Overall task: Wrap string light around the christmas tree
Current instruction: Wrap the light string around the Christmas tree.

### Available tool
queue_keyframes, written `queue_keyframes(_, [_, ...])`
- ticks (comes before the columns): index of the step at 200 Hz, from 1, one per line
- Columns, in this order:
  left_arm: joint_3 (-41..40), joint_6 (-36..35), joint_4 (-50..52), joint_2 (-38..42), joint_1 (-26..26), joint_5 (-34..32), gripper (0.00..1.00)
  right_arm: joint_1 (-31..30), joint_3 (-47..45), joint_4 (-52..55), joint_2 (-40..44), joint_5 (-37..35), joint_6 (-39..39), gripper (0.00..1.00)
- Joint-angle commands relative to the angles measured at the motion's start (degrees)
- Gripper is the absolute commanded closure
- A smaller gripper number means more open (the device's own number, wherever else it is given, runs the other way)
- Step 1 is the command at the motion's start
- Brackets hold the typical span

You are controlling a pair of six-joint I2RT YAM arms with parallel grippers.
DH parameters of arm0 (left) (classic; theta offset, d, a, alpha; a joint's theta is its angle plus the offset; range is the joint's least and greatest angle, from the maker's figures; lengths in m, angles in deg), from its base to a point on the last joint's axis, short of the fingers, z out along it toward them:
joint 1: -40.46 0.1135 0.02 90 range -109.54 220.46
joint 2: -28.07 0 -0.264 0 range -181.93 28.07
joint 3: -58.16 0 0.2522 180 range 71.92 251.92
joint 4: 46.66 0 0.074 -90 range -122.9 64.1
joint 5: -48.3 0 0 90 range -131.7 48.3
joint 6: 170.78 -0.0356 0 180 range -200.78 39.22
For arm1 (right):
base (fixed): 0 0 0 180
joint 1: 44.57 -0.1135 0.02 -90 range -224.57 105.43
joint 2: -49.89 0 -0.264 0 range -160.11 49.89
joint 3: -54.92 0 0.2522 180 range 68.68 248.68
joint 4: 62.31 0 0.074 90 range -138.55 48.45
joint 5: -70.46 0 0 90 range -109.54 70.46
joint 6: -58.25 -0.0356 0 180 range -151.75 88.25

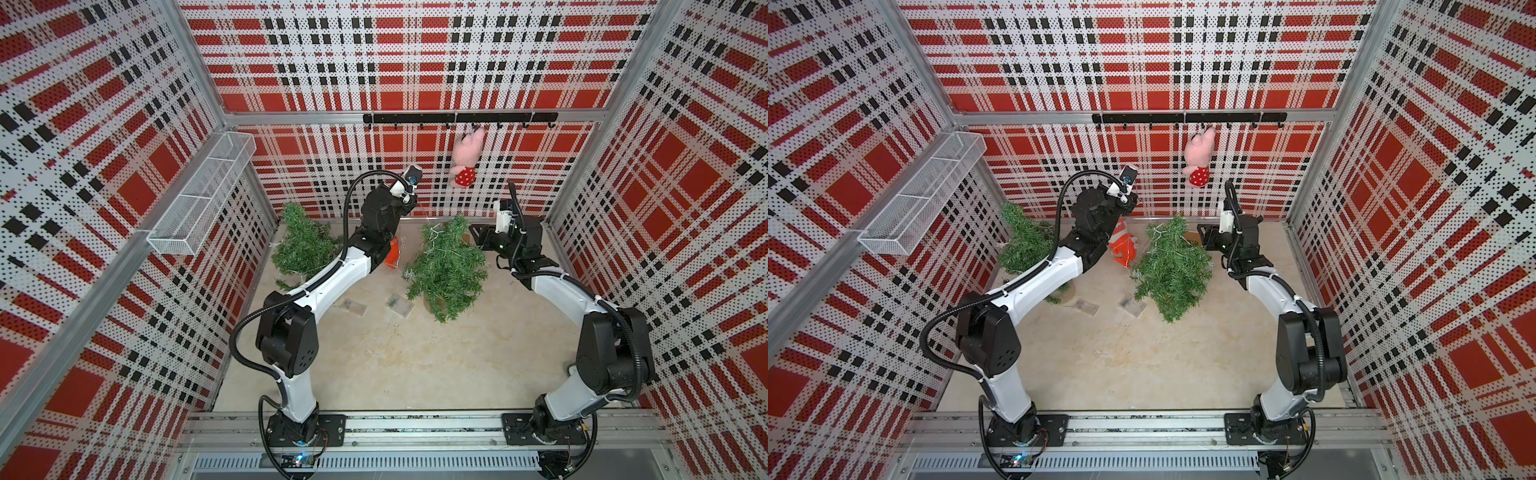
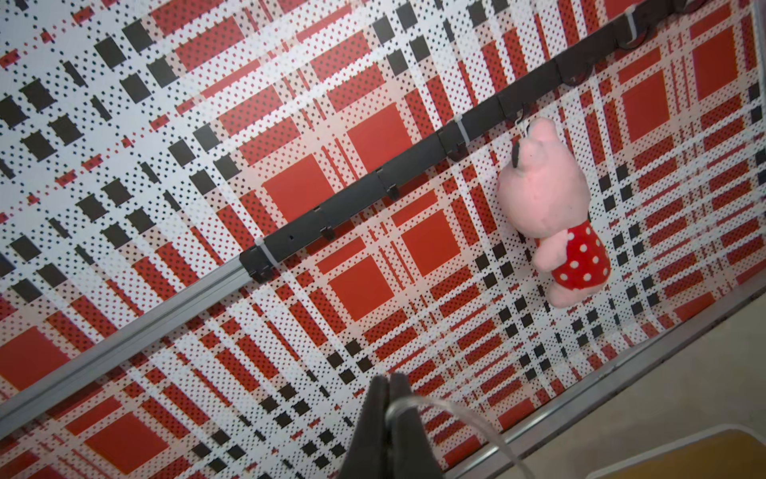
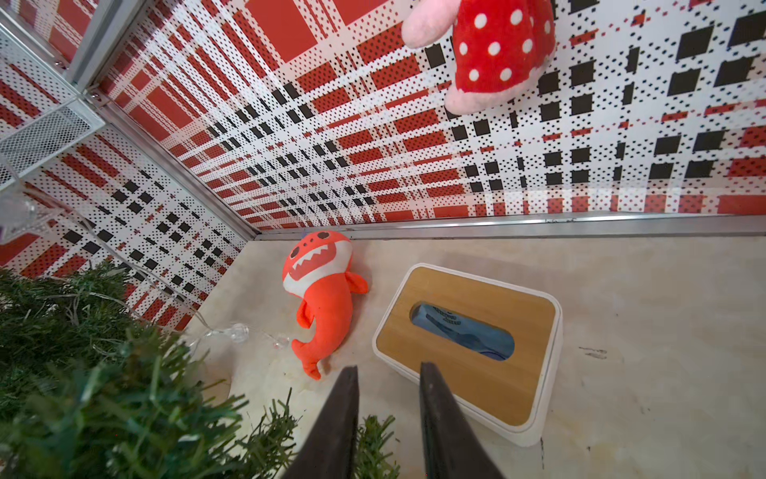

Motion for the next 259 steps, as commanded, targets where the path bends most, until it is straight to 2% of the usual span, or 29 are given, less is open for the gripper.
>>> queue_keyframes(1, [6.3, 3.6, -5.9, -2.5, 0.7, 5.9, 0.93, -0.1, -0.2, -7.1, -2.1, 4.4, 2.5, 0.72])
queue_keyframes(31, [6.5, 11.9, -6.2, -3.3, 1.1, 16.8, 0.92, -0.2, -1.3, -14.2, -5.6, 14.0, 6.5, 0.73])
queue_keyframes(45, [6.5, 16.9, -8.9, -4.2, 1.8, 19.3, 0.91, -0.2, -0.7, -15.2, -7.1, 16.7, 10.7, 0.75])
queue_keyframes(70, [11.4, 22.6, -9.9, -9.0, 3.1, 28.2, 0.91, 0.0, 2.4, -14.9, -10.5, 22.2, 17.0, 0.76])
queue_keyframes(96, [13.7, 23.1, -9.7, -13.3, 3.4, 33.8, 0.92, 0.3, 6.7, -12.8, -13.6, 28.0, 19.3, 0.63])
queue_keyframes(130, [18.2, 23.9, -9.9, -16.6, 3.6, 32.9, 0.95, 0.4, 8.9, -9.2, -13.9, 30.9, 24.4, 0.48])
queue_keyframes(164, [25.8, 22.9, -9.8, -19.7, 2.6, 32.3, 0.94, 0.7, 12.4, -8.9, -15.6, 34.9, 24.7, 0.31])
queue_keyframes(174, [28.0, 24.2, -9.9, -20.9, 2.4, 33.5, 0.94, 0.7, 13.6, -10.1, -16.5, 35.8, 23.3, 0.26])
queue_keyframes(186, [29.2, 25.1, -10.0, -21.9, 1.8, 34.4, 0.94, 0.8, 14.8, -11.9, -17.6, 36.5, 21.2, 0.13])
queue_keyframes(195, [29.1, 25.2, -10.0, -22.1, 1.2, 34.8, 0.94, 0.8, 15.5, -13.8, -18.4, 36.3, 19.3, 0.09])
queue_keyframes(209, [27.8, 24.5, -10.0, -21.4, 0.3, 35.7, 0.94, 0.8, 16.0, -18.1, -19.6, 35.3, 15.2, 0.09])
queue_keyframes(243, [28.3, 25.9, -10.6, -22.1, -0.7, 37.0, 0.93, 0.6, 17.0, -40.1, -24.6, 36.2, -5.1, 0.12])
queue_keyframes(259, [29.1, 26.9, -10.8, -22.6, -0.7, 37.8, 0.93, 0.3, 19.0, -47.0, -27.7, 38.2, -13.0, 0.14])
